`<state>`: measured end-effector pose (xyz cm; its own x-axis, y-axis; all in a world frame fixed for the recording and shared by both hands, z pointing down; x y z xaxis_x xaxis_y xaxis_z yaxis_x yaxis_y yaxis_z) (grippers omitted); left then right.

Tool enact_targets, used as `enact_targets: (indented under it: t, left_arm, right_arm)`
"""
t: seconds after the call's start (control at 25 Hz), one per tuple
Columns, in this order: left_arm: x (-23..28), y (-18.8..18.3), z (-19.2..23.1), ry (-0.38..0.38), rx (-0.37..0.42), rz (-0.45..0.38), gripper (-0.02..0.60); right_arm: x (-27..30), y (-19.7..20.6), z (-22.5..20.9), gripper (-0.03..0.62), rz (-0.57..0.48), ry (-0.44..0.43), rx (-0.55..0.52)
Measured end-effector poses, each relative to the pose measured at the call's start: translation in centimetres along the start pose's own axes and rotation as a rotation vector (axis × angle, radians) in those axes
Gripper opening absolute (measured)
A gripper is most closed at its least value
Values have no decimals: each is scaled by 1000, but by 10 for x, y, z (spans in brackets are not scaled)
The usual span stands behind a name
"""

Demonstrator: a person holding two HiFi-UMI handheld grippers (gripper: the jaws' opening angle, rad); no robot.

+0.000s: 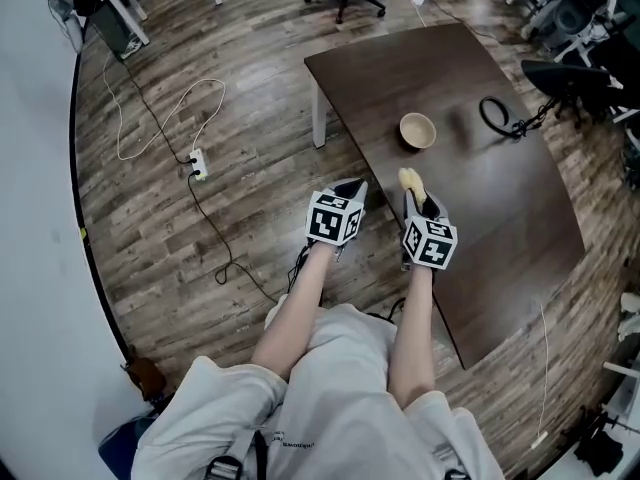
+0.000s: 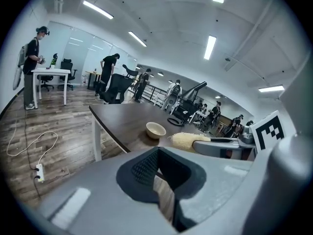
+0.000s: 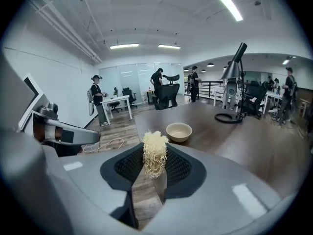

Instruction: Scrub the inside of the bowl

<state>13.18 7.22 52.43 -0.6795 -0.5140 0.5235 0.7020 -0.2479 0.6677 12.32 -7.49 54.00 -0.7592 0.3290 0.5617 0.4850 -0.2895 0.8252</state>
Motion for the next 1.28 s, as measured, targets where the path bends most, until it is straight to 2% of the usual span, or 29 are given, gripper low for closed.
enact_targets:
  t: [0.28,0.8,1.0,1.16,1.28]
  left_arm:
    - [-7,-16,43,25,-17,20,1]
    - [24,-34,68,73,-34,57,1]
    - [60,-56,75,88,49,108,1]
    - [83,-92,93,71,102,160,1]
    - [97,-123,99,68,144,172,1]
  right_arm:
    - [17,1,2,143,15,68,55]
    - [59,-15,-3,144,38,101,66]
    - [100,-22,-34,144,41,124,154]
    - [135,-41,-49,144,21,143,263]
    - [162,-67,-56,144,-1,139,276]
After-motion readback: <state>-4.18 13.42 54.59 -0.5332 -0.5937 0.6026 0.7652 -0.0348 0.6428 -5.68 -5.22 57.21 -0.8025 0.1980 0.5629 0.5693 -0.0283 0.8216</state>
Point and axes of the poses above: the fingertips, and each gripper's own axes: x forward along the fingers, z to its left, y out of its underside, the point moved 2 cm from there along -x, backward along the fingers, and after that the axes turned 13 degrees about -x, right-handed, at the moved point
